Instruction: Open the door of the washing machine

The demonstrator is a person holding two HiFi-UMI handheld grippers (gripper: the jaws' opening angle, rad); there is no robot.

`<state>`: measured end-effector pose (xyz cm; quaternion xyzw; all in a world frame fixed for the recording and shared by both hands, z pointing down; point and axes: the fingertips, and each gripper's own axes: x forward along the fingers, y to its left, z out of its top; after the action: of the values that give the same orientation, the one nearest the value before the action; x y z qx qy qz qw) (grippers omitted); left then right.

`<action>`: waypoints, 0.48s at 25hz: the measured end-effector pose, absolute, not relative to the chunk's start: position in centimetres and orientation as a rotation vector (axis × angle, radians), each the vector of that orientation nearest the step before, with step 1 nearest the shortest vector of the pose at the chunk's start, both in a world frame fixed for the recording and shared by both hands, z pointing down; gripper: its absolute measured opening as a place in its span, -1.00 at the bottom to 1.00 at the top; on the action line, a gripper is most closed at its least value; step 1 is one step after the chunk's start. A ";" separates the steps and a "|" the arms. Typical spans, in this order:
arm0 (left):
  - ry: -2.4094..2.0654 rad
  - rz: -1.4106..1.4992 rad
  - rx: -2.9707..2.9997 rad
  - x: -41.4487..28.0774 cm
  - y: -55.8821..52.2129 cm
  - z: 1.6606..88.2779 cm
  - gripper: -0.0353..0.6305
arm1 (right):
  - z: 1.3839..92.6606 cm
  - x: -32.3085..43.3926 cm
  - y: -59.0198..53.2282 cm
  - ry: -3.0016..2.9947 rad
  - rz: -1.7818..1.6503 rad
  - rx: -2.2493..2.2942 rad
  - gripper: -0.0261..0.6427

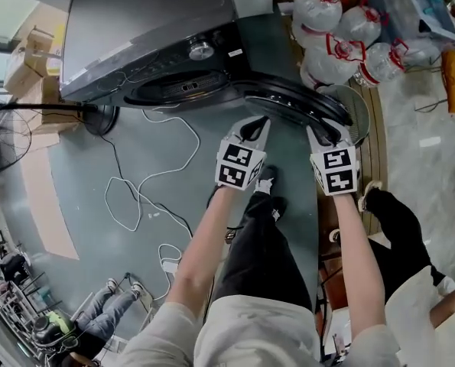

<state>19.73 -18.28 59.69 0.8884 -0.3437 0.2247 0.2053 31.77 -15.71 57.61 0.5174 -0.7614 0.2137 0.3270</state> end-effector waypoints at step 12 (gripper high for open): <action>-1.190 0.584 2.400 9.6 -9.9 51.6 -0.72 | 51.2 27.1 -8.7 -2.081 0.651 1.443 -0.58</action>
<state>9.57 -9.89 51.60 0.8579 -0.4255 0.2087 0.1984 27.09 -8.67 51.19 0.5330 -0.7683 0.2405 0.2605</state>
